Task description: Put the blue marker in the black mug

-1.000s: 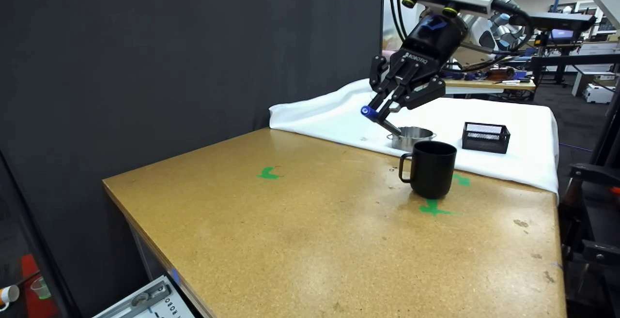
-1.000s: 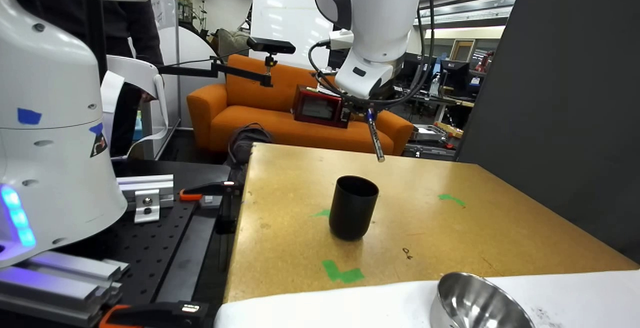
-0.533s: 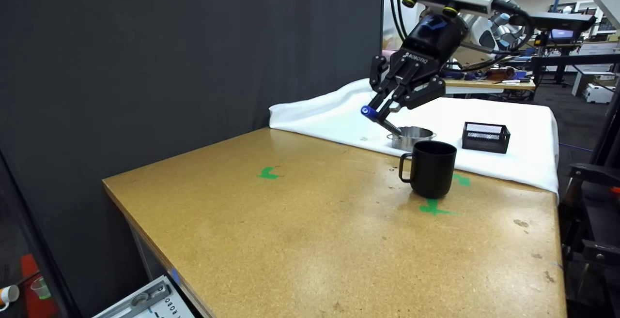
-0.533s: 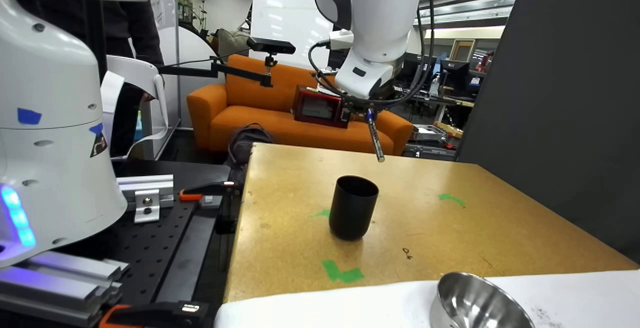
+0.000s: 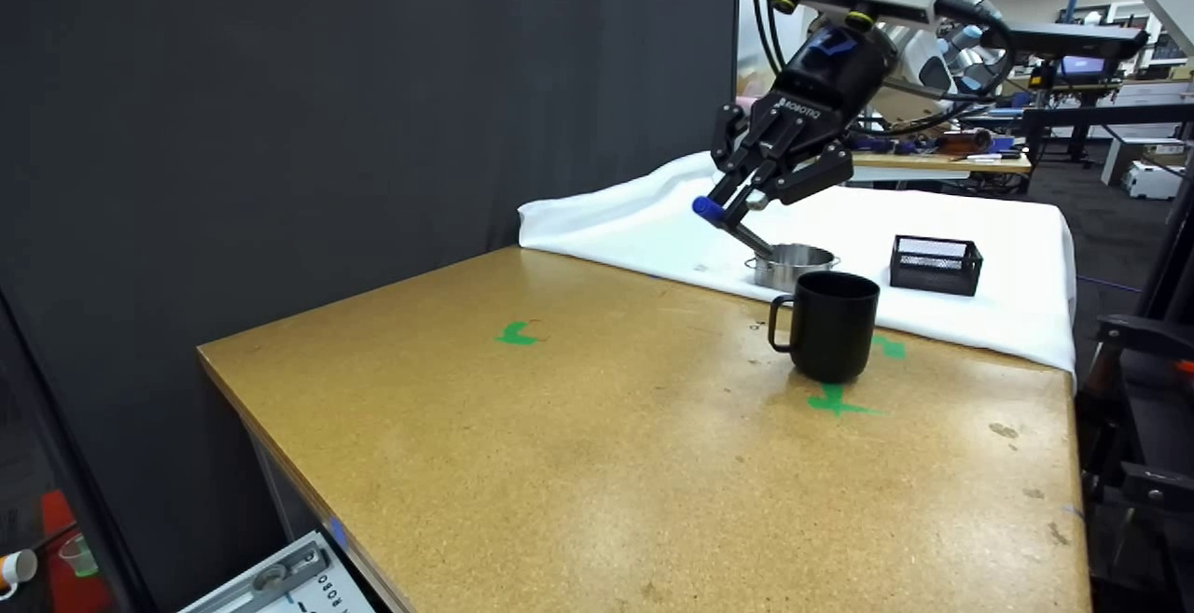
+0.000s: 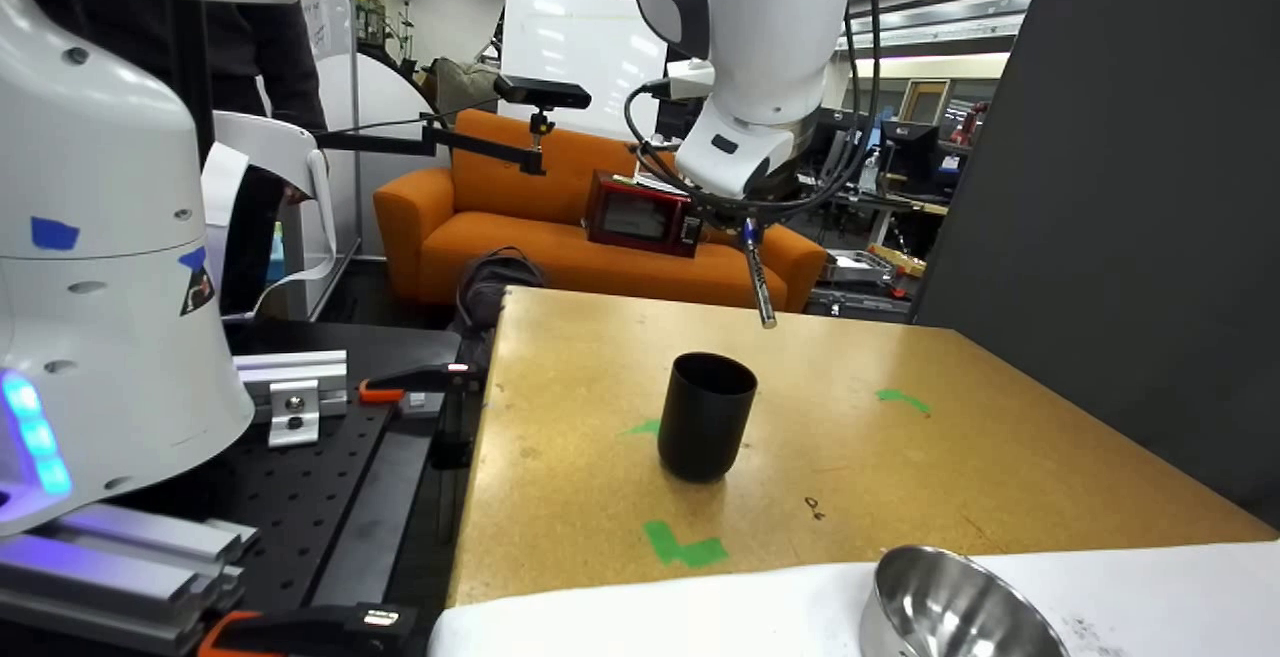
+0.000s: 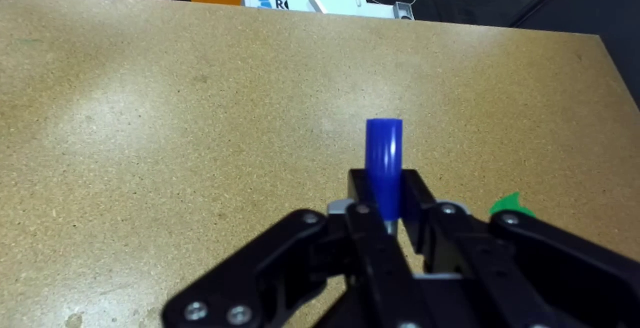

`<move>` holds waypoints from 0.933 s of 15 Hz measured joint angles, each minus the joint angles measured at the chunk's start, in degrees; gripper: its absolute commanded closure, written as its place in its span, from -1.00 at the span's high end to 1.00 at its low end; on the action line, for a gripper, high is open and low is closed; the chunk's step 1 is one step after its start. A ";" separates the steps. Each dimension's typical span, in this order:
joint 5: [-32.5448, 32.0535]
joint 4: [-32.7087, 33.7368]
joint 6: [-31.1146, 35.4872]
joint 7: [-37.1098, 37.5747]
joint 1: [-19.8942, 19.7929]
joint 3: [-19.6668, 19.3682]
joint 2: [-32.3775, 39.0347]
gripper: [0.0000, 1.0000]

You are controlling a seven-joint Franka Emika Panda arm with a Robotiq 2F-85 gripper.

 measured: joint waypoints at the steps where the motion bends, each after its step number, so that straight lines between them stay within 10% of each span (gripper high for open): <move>1: 0.18 0.00 -0.12 0.48 -0.54 0.09 -0.02 -0.91; 14: 11.52 -3.78 -9.44 -0.39 -21.44 8.93 0.05 -0.91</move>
